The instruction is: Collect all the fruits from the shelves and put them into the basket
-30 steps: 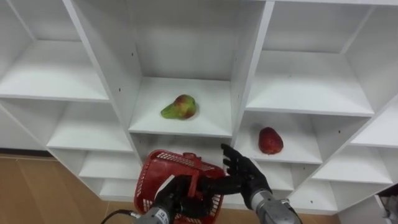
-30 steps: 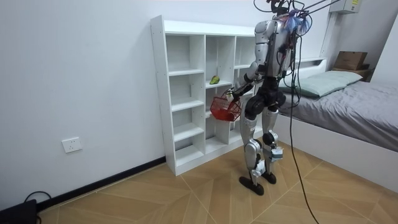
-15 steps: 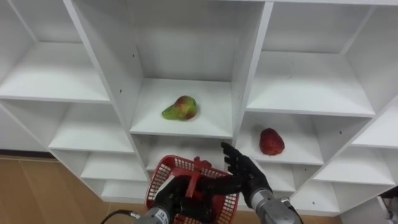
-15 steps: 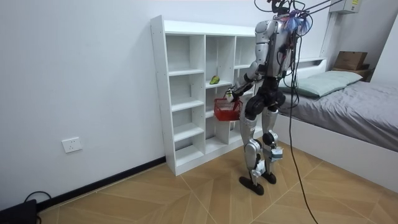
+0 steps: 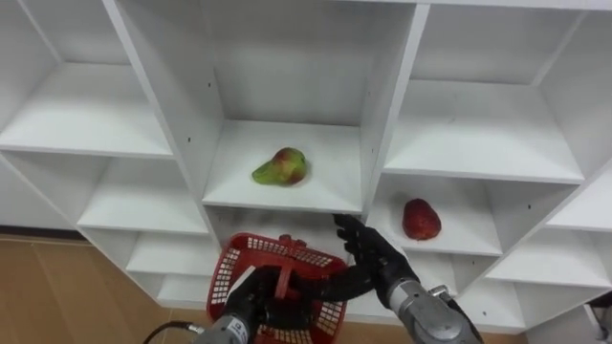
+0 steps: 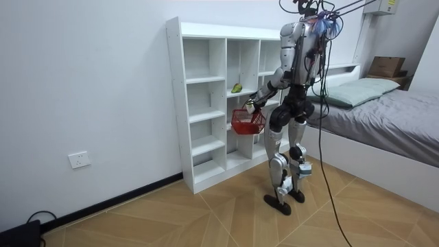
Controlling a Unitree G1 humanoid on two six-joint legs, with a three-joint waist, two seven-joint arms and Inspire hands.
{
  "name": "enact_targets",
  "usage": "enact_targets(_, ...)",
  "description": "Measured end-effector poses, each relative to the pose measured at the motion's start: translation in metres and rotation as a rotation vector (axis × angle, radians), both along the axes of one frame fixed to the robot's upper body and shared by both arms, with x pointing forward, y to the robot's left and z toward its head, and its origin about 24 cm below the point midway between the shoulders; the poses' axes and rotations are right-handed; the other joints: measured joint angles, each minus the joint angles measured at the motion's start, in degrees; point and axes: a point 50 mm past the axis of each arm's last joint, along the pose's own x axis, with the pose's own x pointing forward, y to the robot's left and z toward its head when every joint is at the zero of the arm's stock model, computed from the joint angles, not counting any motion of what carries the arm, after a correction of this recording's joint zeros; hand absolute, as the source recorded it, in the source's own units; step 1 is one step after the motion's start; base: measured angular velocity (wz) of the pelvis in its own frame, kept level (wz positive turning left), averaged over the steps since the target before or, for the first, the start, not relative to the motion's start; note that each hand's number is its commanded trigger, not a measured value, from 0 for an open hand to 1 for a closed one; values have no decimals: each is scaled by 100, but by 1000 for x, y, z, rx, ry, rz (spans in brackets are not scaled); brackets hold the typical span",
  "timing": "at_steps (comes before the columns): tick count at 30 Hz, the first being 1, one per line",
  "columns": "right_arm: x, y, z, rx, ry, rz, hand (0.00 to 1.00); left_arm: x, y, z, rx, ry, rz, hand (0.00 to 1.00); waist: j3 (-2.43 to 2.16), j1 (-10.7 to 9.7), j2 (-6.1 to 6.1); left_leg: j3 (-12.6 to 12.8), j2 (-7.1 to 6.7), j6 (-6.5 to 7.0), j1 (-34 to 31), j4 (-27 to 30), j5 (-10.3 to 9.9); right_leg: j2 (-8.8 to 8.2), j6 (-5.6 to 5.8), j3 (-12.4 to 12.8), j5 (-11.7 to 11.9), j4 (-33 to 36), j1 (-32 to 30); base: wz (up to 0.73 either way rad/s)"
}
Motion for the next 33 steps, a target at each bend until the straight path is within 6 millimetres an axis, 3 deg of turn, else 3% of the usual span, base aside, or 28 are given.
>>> enact_targets(5, 7, 2, 20, -51, -88, 138, 0, -10, 5, -11, 18, 63, 2, 100, -9, 61, -32, 62, 13, 0, -9, -11, 0, 4, -1, 39, 0, 40, -49, -4)
enact_targets(6, 10, 8, 32, -28, -135, 169, 0, -12, 7, -12, 19, 73, 4, 100, -8, 96, -45, 107, 22, 0, 2, -11, 0, 8, -1, 51, 0, 69, -56, -5)
enact_targets(9, 10, 14, 41, 2, -159, 233, 0, -13, 13, -13, 20, 79, 23, 100, -32, 175, -125, 119, 25, 0, 8, -12, 0, 10, -1, 52, 1, 68, -46, 0)
enact_targets(14, 13, 28, 67, 69, -264, 321, 0, -20, 20, -19, 45, 112, 25, 100, -38, 259, -122, 106, 18, 11, 4, -30, -7, 5, -1, 49, 2, 71, -30, 0)
enact_targets(21, 8, 40, 73, 117, -259, 456, 0, -31, 28, -26, 63, 164, 50, 100, -52, 407, -40, 105, 12, 23, -12, -105, -1, 1, 0, 52, 2, 81, -70, 0)
enact_targets(29, 8, 46, 94, 157, -326, 540, 0, -34, 32, -28, 72, 172, 82, 100, -114, 447, -137, 106, 7, 29, -32, -111, 8, 0, 2, 68, 0, 85, -148, 0)
enact_targets(33, 9, 46, 104, 168, -364, 550, 0, -33, 35, -27, 76, 169, 96, 100, -77, 438, -194, 107, 7, 29, 18, -120, 8, -1, 3, 75, 1, 79, -99, 0)
